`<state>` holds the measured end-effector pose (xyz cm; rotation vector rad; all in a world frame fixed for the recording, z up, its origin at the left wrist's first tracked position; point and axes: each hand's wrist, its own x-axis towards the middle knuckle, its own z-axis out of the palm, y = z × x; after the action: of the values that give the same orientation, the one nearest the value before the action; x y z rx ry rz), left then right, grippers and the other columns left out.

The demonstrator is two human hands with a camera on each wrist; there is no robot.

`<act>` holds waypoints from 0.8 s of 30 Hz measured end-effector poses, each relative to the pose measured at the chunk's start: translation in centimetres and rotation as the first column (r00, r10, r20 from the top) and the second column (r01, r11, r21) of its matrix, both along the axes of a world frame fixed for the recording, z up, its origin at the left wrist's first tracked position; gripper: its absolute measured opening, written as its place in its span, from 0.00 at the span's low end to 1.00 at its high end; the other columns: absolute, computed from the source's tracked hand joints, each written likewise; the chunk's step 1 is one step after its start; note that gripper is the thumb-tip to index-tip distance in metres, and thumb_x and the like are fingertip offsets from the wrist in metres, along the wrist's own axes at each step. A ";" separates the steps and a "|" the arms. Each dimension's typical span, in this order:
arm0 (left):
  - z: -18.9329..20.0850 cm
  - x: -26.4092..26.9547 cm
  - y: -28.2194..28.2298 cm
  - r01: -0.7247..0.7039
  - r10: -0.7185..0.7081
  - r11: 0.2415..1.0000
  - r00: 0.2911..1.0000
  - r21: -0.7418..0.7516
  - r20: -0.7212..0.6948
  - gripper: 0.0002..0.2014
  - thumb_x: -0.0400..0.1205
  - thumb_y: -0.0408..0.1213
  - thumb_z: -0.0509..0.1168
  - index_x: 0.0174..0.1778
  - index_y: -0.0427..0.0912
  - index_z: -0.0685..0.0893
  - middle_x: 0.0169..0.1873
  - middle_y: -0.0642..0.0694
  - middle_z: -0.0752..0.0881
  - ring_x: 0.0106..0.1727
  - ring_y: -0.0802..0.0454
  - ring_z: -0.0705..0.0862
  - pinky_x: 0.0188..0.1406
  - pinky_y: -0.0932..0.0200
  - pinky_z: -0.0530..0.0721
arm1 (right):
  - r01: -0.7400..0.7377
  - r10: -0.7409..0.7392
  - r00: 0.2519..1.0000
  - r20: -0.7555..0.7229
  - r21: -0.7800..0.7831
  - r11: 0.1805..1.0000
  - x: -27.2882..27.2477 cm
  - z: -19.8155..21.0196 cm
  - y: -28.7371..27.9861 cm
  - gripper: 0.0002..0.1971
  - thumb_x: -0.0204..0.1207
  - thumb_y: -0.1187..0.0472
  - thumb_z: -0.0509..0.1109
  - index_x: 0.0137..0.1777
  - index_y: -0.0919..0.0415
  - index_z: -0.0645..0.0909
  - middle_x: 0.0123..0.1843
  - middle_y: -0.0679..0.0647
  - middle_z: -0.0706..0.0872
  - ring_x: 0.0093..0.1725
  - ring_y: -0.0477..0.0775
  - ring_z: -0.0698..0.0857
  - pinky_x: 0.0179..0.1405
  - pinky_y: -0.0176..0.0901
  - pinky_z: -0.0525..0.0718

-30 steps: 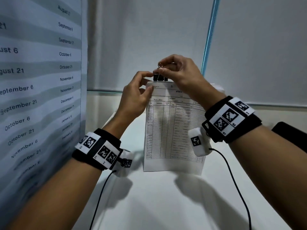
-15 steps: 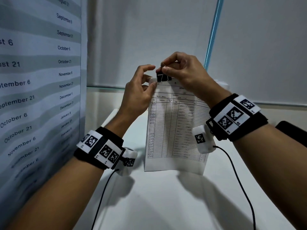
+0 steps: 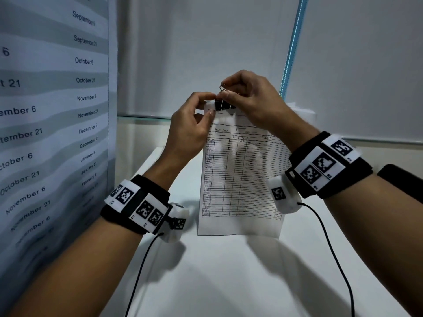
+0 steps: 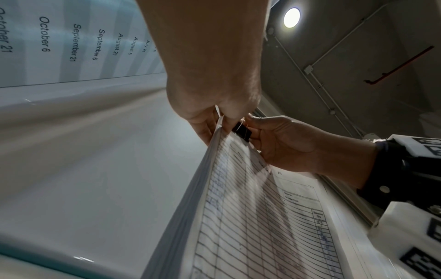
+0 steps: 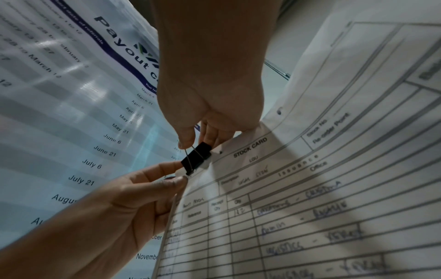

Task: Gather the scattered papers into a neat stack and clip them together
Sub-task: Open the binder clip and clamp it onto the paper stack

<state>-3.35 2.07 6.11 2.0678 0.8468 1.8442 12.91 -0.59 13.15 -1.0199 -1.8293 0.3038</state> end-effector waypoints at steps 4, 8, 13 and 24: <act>0.4 0.2 -0.3 0.017 -0.017 1.000 1.000 0.007 0.010 0.14 0.88 0.35 0.67 0.69 0.38 0.83 0.58 0.49 0.87 0.55 0.56 0.87 0.52 0.70 0.88 | -0.009 0.011 0.998 -0.055 0.038 0.999 0.3 -0.4 -0.3 0.17 0.82 0.59 0.74 0.67 0.64 0.81 0.56 0.55 0.90 0.57 0.46 0.91 0.62 0.43 0.88; 0.4 0.4 0.0 0.040 -0.040 0.999 0.999 -0.019 0.020 0.14 0.87 0.34 0.68 0.69 0.39 0.82 0.50 0.56 0.84 0.44 0.63 0.88 0.45 0.66 0.89 | -0.043 0.043 0.994 -0.097 0.001 0.999 0.7 -0.3 -0.5 0.17 0.82 0.61 0.74 0.67 0.67 0.80 0.56 0.58 0.91 0.55 0.47 0.92 0.60 0.40 0.89; -1.2 0.2 0.7 0.230 -0.202 0.946 0.969 -0.226 0.141 0.21 0.86 0.40 0.71 0.73 0.45 0.75 0.58 0.45 0.86 0.55 0.53 0.89 0.56 0.59 0.90 | -0.069 0.067 0.997 -0.042 -0.029 0.997 0.4 -0.2 -0.4 0.15 0.82 0.62 0.73 0.66 0.66 0.80 0.56 0.59 0.91 0.56 0.50 0.92 0.63 0.47 0.88; -4.4 0.5 0.8 0.268 -0.242 0.923 0.962 -0.276 0.124 0.14 0.89 0.40 0.66 0.69 0.40 0.85 0.56 0.47 0.93 0.56 0.53 0.92 0.56 0.57 0.91 | 0.102 -0.056 0.907 0.417 -0.089 0.991 0.6 2.8 -2.2 0.23 0.78 0.48 0.74 0.72 0.53 0.80 0.63 0.47 0.89 0.59 0.42 0.87 0.65 0.44 0.85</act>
<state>-2.82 2.88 1.75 1.8045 0.7351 1.5565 13.56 -2.76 15.93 -1.3081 -2.1606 0.1447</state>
